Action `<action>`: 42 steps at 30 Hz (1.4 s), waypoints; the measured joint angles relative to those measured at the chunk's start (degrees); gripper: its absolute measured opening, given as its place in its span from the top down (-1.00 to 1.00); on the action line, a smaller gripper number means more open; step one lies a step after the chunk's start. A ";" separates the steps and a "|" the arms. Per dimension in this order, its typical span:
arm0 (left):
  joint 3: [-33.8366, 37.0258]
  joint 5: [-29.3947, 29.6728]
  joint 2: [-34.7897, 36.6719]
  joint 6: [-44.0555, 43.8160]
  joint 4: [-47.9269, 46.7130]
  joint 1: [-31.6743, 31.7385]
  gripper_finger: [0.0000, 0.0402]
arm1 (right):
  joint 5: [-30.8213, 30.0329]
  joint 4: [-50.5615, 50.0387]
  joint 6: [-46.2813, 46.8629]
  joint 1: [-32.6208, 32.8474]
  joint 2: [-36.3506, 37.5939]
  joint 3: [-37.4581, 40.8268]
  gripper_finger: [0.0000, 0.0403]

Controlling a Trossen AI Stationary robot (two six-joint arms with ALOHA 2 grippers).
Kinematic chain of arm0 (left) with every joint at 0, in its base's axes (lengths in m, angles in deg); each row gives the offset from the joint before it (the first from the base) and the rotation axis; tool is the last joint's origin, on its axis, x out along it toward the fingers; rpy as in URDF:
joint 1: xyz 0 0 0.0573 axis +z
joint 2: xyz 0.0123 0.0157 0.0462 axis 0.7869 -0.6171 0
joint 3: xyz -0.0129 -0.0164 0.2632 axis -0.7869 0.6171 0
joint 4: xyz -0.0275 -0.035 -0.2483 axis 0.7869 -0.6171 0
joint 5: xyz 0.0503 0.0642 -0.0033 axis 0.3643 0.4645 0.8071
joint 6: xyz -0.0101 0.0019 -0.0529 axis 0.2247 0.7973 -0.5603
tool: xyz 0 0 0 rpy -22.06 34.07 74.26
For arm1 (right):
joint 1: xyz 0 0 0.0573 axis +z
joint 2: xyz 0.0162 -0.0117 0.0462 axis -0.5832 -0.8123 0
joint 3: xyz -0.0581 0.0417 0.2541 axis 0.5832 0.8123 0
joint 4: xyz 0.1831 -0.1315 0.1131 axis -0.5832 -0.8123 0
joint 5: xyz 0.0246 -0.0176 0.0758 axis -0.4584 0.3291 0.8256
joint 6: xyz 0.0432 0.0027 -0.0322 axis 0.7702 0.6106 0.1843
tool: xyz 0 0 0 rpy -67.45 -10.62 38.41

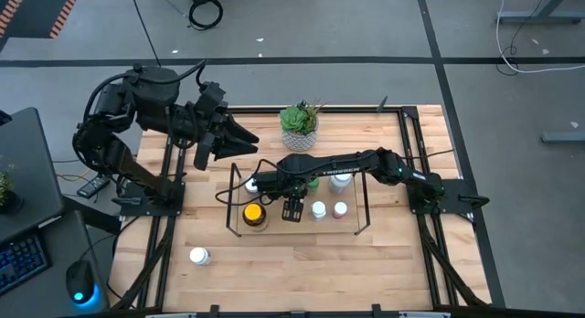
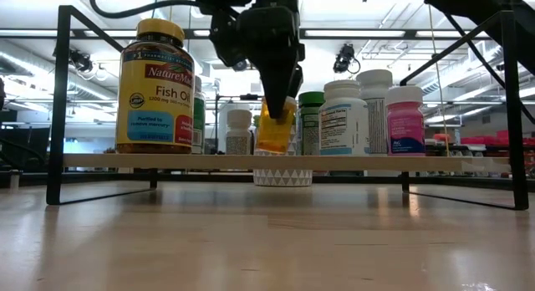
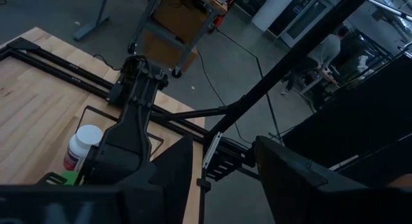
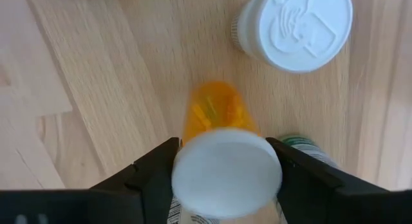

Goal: Pick and place medicine bottles onto shelf by color
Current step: Put the orange medicine bottle on the shelf, then put the small white medicine bottle on the shelf

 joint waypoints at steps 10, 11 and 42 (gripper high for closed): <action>0.00 -0.01 0.00 0.00 -1.31 0.00 0.13 | 0.46 -0.54 1.82 0.00 0.00 0.00 -0.41; 0.00 -0.01 0.00 -0.01 -1.31 0.00 0.13 | 0.50 -0.97 2.14 0.00 0.00 0.00 -0.42; 1.18 0.07 3.21 -1.62 -29.62 -3.01 0.16 | -1.94 -5.04 27.52 6.66 18.24 -2.76 -0.48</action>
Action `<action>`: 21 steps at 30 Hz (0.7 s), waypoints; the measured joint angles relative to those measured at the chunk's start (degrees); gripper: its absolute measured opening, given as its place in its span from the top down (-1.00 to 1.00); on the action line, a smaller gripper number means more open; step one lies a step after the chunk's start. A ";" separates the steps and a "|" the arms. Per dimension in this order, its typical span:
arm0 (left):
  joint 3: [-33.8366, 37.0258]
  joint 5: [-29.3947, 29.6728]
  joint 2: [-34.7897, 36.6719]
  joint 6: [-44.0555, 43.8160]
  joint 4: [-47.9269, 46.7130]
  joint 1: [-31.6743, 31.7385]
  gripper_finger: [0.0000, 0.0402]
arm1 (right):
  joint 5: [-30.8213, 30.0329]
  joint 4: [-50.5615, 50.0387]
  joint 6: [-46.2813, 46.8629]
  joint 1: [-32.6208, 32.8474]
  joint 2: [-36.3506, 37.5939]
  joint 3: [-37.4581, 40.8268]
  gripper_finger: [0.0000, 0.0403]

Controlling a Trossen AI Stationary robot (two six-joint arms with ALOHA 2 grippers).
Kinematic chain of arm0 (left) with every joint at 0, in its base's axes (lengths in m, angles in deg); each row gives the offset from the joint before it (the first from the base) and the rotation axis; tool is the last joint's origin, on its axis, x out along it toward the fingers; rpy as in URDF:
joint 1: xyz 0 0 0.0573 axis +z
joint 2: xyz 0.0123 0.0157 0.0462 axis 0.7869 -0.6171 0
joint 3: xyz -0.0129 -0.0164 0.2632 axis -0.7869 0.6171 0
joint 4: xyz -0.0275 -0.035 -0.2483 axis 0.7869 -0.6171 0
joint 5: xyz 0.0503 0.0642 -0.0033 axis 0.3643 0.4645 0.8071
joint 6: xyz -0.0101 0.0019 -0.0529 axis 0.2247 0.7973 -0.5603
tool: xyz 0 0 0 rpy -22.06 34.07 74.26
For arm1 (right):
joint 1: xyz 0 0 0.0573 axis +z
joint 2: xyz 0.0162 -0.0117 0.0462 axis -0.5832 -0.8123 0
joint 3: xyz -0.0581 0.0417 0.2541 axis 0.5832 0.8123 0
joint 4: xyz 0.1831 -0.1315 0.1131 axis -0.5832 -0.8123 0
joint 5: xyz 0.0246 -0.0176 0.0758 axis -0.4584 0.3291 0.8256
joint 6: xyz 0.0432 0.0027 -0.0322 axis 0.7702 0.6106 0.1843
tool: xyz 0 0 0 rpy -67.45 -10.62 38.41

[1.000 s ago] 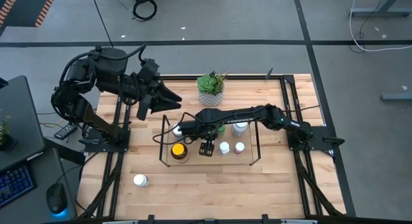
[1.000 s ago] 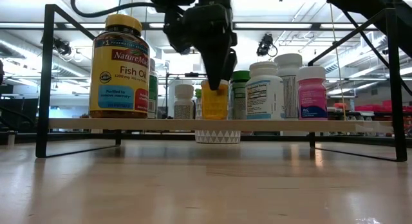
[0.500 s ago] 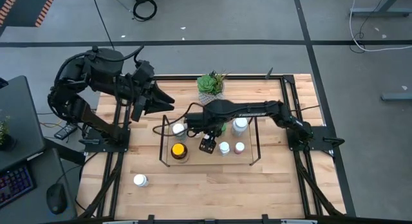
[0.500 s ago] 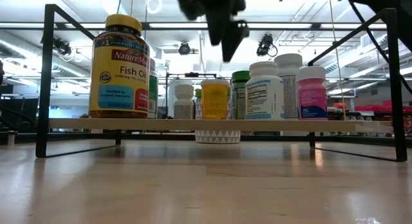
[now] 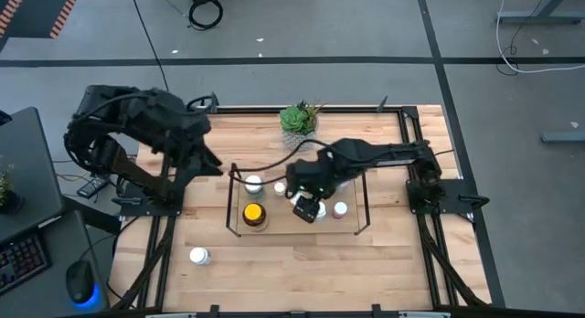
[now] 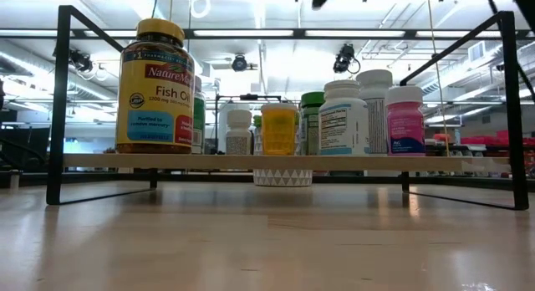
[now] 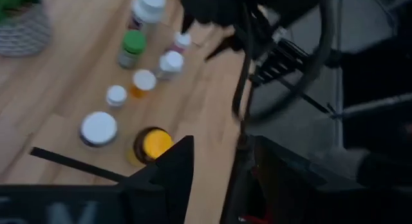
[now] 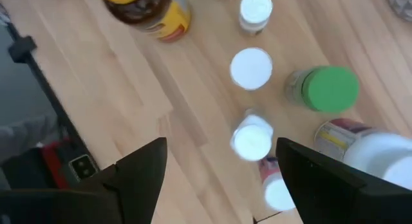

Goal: Pick and place medicine bottles onto shelf by color
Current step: Put the small white medicine bottle on the shelf

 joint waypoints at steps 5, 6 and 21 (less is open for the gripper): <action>1.78 1.08 1.29 -1.19 0.06 -4.87 0.19 | -2.60 0.02 5.78 3.75 1.86 0.01 -0.48; 2.60 1.63 1.64 -1.64 0.03 -5.74 0.20 | -2.58 0.02 7.10 4.37 1.91 0.00 -0.48; 36.31 2.76 15.02 -14.02 0.01 -21.50 0.19 | 0.16 0.10 19.96 13.81 8.11 11.10 -0.36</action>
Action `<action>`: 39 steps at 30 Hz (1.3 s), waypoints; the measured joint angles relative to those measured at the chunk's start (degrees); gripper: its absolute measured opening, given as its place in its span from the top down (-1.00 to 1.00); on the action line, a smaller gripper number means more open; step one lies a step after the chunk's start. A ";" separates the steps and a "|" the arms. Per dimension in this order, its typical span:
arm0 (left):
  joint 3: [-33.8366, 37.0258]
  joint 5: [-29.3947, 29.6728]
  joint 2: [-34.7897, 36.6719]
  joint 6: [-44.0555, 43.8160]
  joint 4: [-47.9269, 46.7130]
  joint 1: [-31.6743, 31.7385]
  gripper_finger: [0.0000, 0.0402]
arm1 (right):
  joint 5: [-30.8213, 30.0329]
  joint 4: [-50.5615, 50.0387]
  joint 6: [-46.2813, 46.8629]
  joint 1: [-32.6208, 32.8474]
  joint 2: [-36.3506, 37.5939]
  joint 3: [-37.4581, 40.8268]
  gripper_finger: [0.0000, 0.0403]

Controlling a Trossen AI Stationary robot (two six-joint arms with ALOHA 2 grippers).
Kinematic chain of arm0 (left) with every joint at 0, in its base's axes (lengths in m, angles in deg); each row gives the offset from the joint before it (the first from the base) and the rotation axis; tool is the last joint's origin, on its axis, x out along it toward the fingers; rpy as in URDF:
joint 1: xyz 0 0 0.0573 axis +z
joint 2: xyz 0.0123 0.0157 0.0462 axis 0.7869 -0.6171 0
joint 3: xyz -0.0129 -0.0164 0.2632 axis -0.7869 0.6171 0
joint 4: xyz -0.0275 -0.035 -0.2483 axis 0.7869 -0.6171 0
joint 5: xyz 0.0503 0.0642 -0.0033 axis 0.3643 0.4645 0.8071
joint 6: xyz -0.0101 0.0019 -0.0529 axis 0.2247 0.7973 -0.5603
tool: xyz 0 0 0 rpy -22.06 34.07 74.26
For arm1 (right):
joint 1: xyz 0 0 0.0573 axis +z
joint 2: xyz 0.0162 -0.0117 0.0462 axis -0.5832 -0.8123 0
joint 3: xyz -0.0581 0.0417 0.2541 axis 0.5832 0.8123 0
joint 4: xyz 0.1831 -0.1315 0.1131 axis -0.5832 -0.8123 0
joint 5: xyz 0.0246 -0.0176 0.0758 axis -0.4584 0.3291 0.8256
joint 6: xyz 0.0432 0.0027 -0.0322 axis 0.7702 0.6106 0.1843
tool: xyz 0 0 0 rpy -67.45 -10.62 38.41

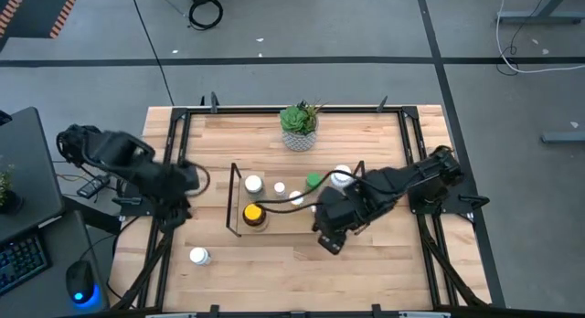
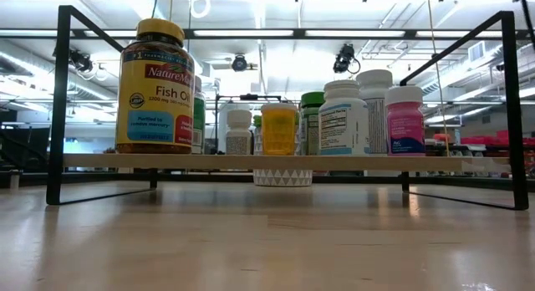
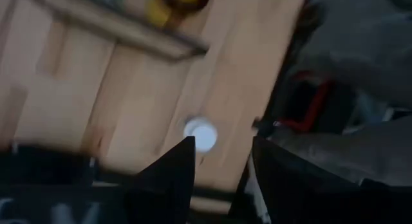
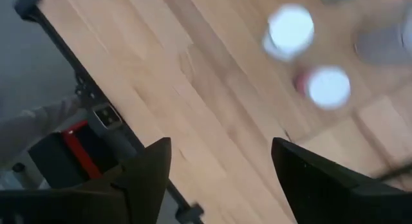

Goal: Pick and place medicine bottles onto shelf by color
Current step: Put the small white medicine bottle on the shelf

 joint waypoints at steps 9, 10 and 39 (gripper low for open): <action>12.75 -1.49 0.79 -4.18 6.33 -11.27 -0.03 | -2.55 -0.10 19.01 6.75 13.72 22.48 -0.33; 14.15 -1.49 0.73 -5.06 7.20 -12.39 -0.08 | -2.55 -0.13 21.93 7.56 15.15 24.81 -0.33; 41.32 7.96 0.42 -13.03 31.50 -28.58 -0.59 | -3.79 0.79 42.35 14.77 24.43 37.43 -0.33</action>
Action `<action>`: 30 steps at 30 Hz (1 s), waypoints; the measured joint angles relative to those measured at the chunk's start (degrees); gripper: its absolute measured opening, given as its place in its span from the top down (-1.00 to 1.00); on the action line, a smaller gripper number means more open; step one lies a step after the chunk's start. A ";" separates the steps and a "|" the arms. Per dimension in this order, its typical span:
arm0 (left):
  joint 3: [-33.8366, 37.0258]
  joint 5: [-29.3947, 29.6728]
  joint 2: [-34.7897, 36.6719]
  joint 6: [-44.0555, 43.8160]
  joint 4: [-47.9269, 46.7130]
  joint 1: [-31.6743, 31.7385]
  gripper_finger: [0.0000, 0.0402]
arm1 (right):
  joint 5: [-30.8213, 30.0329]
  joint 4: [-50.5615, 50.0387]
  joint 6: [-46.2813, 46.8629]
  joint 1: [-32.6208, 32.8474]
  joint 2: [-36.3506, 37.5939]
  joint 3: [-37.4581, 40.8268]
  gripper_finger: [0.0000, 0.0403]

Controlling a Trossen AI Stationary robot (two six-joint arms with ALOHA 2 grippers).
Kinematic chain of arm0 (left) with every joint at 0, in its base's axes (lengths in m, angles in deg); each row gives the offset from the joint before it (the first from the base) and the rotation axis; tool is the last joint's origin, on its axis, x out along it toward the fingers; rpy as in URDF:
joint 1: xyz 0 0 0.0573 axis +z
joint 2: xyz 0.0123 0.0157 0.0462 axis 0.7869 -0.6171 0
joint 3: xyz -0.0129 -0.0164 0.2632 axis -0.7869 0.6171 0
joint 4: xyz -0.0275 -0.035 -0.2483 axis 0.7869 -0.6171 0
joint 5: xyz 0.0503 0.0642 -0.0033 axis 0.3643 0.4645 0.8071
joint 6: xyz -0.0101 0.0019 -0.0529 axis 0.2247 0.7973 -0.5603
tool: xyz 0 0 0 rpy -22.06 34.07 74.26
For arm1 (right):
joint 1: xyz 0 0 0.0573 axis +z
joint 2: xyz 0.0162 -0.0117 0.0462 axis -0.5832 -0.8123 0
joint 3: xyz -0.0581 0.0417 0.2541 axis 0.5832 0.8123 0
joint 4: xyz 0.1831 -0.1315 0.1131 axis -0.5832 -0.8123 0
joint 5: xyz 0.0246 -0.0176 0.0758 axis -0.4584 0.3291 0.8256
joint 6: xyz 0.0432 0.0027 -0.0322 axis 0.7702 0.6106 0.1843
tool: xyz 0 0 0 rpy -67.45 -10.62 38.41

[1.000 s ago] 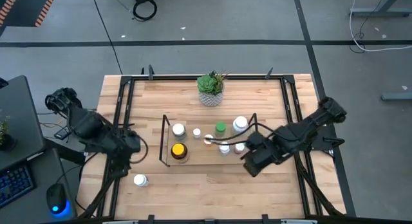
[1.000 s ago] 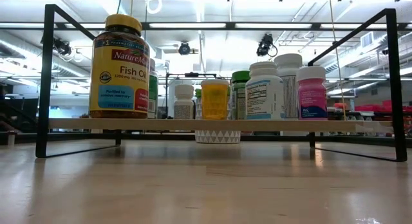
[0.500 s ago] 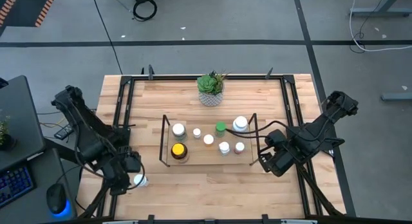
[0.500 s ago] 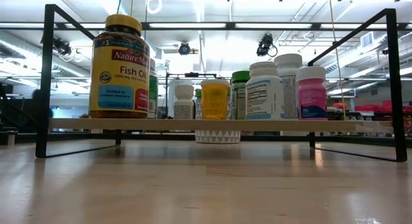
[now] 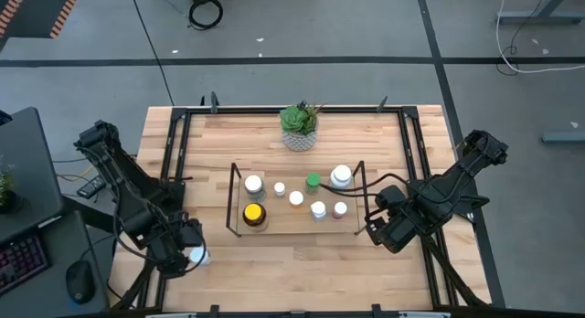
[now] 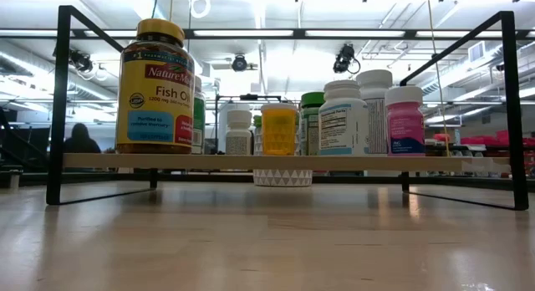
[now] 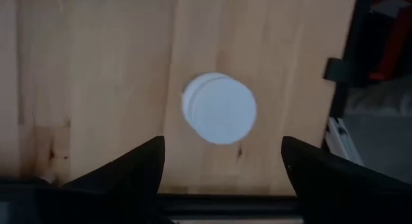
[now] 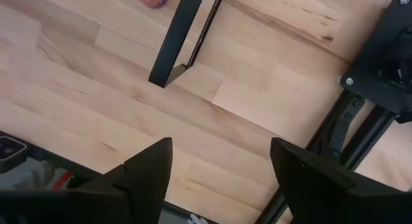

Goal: Pick and place medicine bottles onto shelf by color
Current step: Put the small white medicine bottle on the shelf

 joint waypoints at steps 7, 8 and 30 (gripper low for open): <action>1.63 1.83 -0.40 -4.87 2.09 0.06 -0.59 | -0.66 -0.04 0.32 -0.02 -0.01 -0.01 -0.33; 1.63 1.83 -0.64 -5.54 3.20 -0.03 -0.59 | -0.73 -0.04 0.54 0.00 -0.01 -0.01 -0.33; 1.61 1.77 -9.51 -7.30 5.57 -0.02 -0.58 | -3.43 0.53 2.10 -0.13 -0.03 -0.01 -0.33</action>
